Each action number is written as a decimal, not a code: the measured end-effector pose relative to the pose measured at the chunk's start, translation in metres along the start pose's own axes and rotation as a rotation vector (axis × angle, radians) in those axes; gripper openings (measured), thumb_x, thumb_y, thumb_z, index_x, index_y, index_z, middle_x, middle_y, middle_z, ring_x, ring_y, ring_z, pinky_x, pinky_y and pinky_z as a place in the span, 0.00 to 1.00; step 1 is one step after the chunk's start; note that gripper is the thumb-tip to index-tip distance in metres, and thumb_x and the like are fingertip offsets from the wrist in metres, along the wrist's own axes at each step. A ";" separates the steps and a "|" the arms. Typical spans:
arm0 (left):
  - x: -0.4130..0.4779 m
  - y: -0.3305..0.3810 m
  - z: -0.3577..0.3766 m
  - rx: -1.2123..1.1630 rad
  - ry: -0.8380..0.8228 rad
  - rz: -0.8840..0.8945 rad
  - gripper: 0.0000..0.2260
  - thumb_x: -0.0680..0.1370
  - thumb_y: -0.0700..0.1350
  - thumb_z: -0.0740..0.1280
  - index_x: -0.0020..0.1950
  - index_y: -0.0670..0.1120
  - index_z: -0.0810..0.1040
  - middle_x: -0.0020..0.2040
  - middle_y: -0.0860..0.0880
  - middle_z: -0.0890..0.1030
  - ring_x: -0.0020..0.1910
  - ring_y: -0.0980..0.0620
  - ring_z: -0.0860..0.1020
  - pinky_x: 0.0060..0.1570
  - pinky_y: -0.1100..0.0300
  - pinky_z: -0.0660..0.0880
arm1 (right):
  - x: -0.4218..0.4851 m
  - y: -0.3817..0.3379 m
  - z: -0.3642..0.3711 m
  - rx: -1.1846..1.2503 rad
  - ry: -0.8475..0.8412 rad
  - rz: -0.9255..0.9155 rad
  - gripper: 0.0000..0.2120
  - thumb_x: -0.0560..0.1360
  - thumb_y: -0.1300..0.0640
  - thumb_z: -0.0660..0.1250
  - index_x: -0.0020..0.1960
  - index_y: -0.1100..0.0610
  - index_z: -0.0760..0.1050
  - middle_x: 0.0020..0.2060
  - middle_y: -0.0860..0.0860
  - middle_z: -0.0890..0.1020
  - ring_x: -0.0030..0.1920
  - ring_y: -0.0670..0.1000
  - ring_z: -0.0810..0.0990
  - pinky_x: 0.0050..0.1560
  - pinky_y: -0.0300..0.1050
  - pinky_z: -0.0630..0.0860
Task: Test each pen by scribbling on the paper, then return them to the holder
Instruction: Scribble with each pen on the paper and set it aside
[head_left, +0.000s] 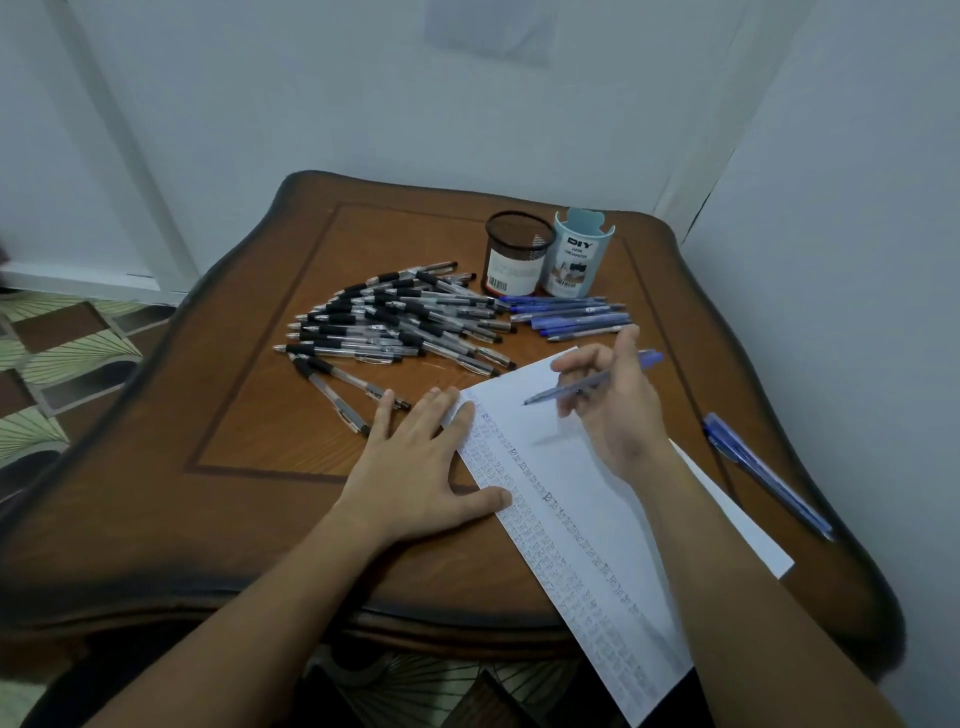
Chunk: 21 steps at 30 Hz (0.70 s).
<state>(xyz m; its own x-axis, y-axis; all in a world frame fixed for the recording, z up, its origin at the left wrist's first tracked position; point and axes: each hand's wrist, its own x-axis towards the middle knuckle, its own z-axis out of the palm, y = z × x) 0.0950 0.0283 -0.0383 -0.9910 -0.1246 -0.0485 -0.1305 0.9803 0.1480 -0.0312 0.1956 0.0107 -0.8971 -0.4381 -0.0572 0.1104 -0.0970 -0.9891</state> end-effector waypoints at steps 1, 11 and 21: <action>0.001 0.000 0.001 0.002 0.007 0.002 0.49 0.68 0.81 0.43 0.81 0.53 0.44 0.81 0.53 0.42 0.79 0.54 0.39 0.73 0.41 0.30 | 0.001 0.003 0.001 -0.034 -0.005 0.021 0.35 0.76 0.34 0.47 0.45 0.62 0.80 0.29 0.54 0.79 0.31 0.49 0.77 0.37 0.45 0.73; 0.001 -0.002 0.003 -0.012 0.023 0.012 0.50 0.65 0.80 0.39 0.81 0.53 0.44 0.81 0.52 0.43 0.79 0.54 0.40 0.72 0.40 0.30 | 0.017 0.034 0.017 -0.358 -0.211 -0.059 0.11 0.75 0.60 0.74 0.39 0.58 0.73 0.27 0.50 0.78 0.31 0.48 0.78 0.36 0.42 0.76; 0.001 -0.002 0.002 -0.012 0.026 0.011 0.50 0.65 0.80 0.39 0.81 0.53 0.44 0.81 0.52 0.43 0.79 0.55 0.40 0.72 0.41 0.30 | 0.014 0.044 0.027 -0.463 -0.129 -0.118 0.17 0.67 0.67 0.70 0.28 0.54 0.66 0.21 0.49 0.70 0.28 0.50 0.73 0.33 0.46 0.69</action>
<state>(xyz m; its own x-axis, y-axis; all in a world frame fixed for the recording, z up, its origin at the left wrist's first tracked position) 0.0945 0.0265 -0.0408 -0.9928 -0.1175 -0.0212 -0.1194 0.9799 0.1600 -0.0273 0.1609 -0.0296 -0.8287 -0.5577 0.0468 -0.2165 0.2423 -0.9458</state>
